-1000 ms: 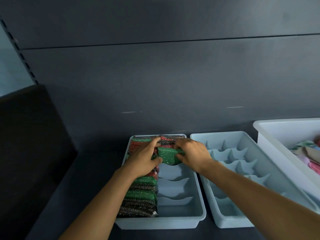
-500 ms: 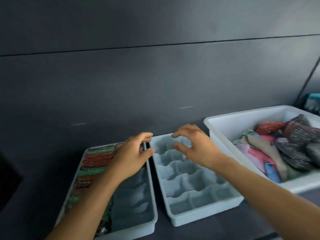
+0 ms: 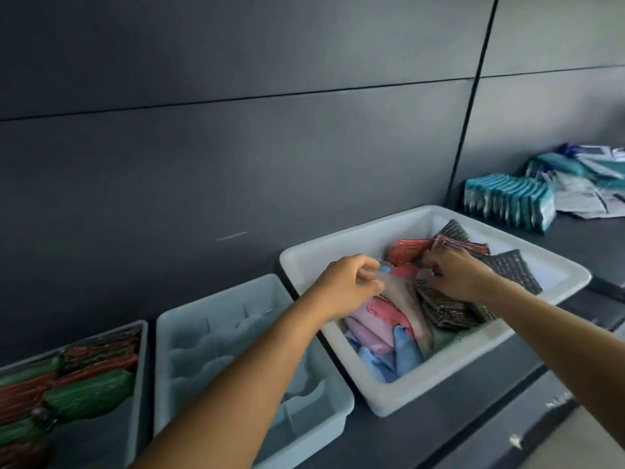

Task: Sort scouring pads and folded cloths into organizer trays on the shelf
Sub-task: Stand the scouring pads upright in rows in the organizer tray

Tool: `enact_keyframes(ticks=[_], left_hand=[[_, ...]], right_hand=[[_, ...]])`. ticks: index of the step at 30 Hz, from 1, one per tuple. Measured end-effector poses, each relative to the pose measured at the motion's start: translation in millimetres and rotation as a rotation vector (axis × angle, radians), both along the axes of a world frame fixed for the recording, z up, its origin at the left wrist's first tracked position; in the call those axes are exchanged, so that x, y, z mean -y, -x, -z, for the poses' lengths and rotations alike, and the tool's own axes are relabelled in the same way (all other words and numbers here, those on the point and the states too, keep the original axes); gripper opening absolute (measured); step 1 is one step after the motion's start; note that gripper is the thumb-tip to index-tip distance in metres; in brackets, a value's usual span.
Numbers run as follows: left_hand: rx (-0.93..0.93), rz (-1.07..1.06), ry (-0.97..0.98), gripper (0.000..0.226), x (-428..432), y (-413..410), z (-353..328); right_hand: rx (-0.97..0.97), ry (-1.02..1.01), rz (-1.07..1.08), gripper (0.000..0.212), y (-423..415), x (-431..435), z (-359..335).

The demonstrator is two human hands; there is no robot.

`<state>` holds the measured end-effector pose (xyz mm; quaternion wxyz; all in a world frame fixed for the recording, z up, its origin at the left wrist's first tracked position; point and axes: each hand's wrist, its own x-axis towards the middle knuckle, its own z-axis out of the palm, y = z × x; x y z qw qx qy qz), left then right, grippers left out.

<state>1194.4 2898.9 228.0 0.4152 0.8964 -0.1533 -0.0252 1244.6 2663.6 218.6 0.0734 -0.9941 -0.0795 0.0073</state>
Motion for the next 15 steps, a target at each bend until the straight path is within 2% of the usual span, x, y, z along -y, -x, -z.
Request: enact_keyframes(ticks=[2, 5, 9, 13, 15], left_hand=[[-0.048, 0.015, -0.025, 0.039, 26, -19, 6], [-0.088, 0.049, -0.145, 0.044, 65, -41, 12], [-0.135, 0.118, -0.313, 0.055, 112, -57, 19], [-0.141, 0.106, -0.4, 0.067, 136, -67, 32], [-0.148, 0.057, -0.371, 0.071, 136, -69, 32]], right_hand=[[-0.031, 0.045, 0.057, 0.034, -10, 22, 0], [-0.145, 0.097, 0.045, 0.03, -5, 33, -12], [-0.171, 0.113, 0.045, 0.04, -4, 37, -12], [-0.212, 0.098, 0.028, 0.03, -4, 43, -4], [-0.175, 0.049, 0.038, 0.022, -1, 45, -4]])
